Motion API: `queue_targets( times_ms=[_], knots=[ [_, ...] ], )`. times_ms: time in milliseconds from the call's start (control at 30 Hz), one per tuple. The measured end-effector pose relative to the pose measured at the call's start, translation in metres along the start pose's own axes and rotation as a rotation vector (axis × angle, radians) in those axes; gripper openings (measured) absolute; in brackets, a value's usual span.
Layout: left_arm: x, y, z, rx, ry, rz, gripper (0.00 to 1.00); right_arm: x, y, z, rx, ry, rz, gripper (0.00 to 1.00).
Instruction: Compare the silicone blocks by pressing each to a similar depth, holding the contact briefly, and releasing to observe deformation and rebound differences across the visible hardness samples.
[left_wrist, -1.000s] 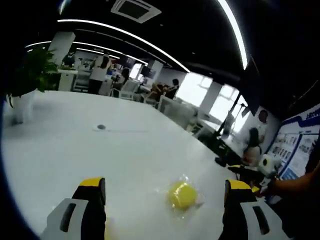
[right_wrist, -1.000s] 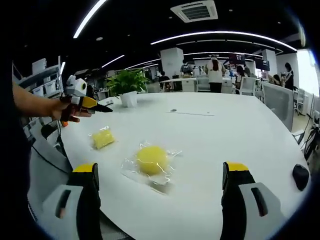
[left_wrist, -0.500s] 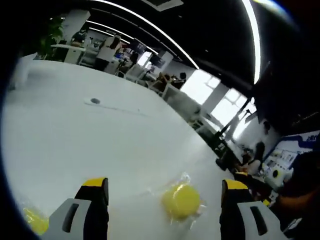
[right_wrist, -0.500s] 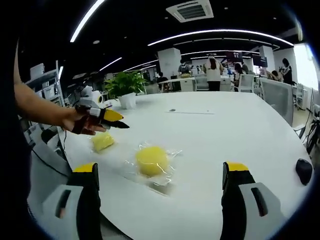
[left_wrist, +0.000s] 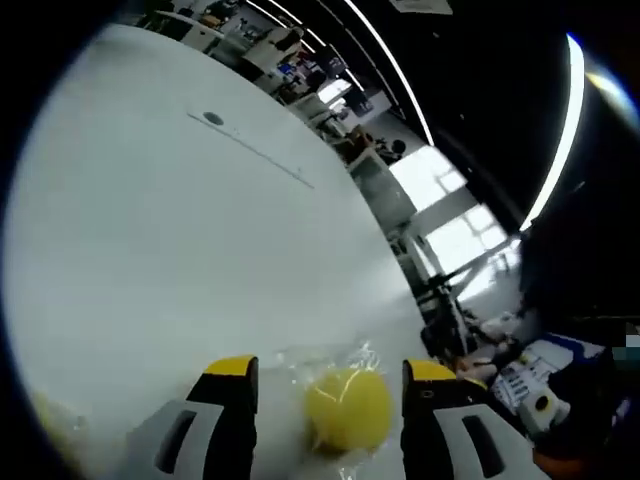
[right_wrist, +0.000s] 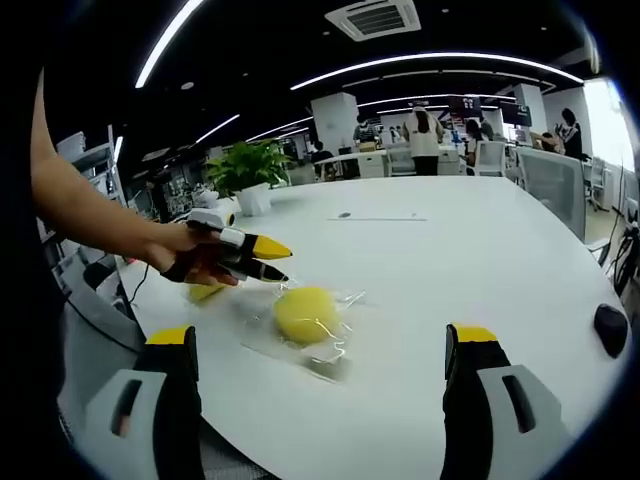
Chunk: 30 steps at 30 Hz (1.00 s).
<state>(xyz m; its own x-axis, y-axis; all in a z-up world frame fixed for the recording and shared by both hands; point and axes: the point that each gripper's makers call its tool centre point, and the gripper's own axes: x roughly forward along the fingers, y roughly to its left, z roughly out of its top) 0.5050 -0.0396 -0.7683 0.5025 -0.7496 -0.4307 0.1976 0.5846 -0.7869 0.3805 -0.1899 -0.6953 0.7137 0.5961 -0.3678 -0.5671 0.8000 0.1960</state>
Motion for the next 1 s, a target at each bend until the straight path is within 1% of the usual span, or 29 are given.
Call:
queue_targets(
  times_ms=[67, 133, 233, 300, 367, 500, 600, 633, 667, 700, 767, 833, 900, 933, 967, 1000],
  knots=[
    [0.003, 0.001, -0.001, -0.012, 0.0, -0.006, 0.5, -0.001, 0.001, -0.002, -0.002, 0.006, 0.001, 0.96],
    [0.005, 0.005, -0.002, -0.04, -0.003, 0.004, 0.47, -0.002, 0.0, -0.002, -0.003, 0.008, -0.003, 0.96],
    [0.006, 0.007, -0.002, -0.092, -0.006, 0.005, 0.37, -0.004, 0.001, -0.004, 0.004, 0.011, -0.008, 0.96],
    [0.007, 0.01, -0.003, -0.124, 0.0, 0.007, 0.31, -0.004, 0.004, -0.007, 0.003, 0.019, -0.004, 0.96],
    [0.01, 0.013, -0.007, -0.146, 0.02, 0.019, 0.3, -0.005, 0.006, -0.009, 0.001, 0.023, -0.001, 0.96],
    [0.012, 0.016, -0.009, -0.156, 0.021, 0.028, 0.25, -0.006, 0.008, -0.011, 0.01, 0.026, -0.002, 0.96],
    [0.015, 0.02, -0.011, -0.148, 0.033, 0.044, 0.17, -0.005, 0.011, -0.014, 0.017, 0.034, 0.002, 0.96],
    [0.016, 0.022, -0.013, -0.162, 0.041, 0.05, 0.14, -0.005, 0.011, -0.014, 0.016, 0.036, 0.002, 0.96],
    [0.015, 0.022, -0.013, -0.181, 0.043, 0.049, 0.12, -0.005, 0.012, -0.013, 0.014, 0.038, 0.004, 0.96],
    [0.016, 0.024, -0.011, -0.201, 0.026, 0.04, 0.11, -0.005, 0.013, -0.013, 0.012, 0.04, 0.006, 0.96],
    [0.017, 0.021, -0.009, -0.23, 0.017, 0.025, 0.11, -0.006, 0.012, -0.013, 0.008, 0.042, 0.006, 0.96],
    [0.018, 0.021, -0.012, -0.224, 0.025, 0.03, 0.11, -0.006, 0.011, -0.013, 0.008, 0.043, 0.002, 0.96],
    [0.021, 0.02, -0.017, -0.218, 0.05, 0.029, 0.11, -0.007, 0.01, -0.012, 0.011, 0.042, -0.001, 0.96],
    [0.021, 0.02, -0.016, -0.224, 0.041, 0.022, 0.11, -0.007, 0.01, -0.012, 0.012, 0.042, -0.003, 0.96],
    [0.022, 0.02, -0.016, -0.238, 0.042, 0.015, 0.09, -0.007, 0.01, -0.011, 0.012, 0.039, -0.005, 0.96],
    [0.023, 0.023, -0.017, -0.229, 0.047, 0.025, 0.07, -0.008, 0.01, -0.012, 0.013, 0.039, -0.006, 0.96]
  ],
)
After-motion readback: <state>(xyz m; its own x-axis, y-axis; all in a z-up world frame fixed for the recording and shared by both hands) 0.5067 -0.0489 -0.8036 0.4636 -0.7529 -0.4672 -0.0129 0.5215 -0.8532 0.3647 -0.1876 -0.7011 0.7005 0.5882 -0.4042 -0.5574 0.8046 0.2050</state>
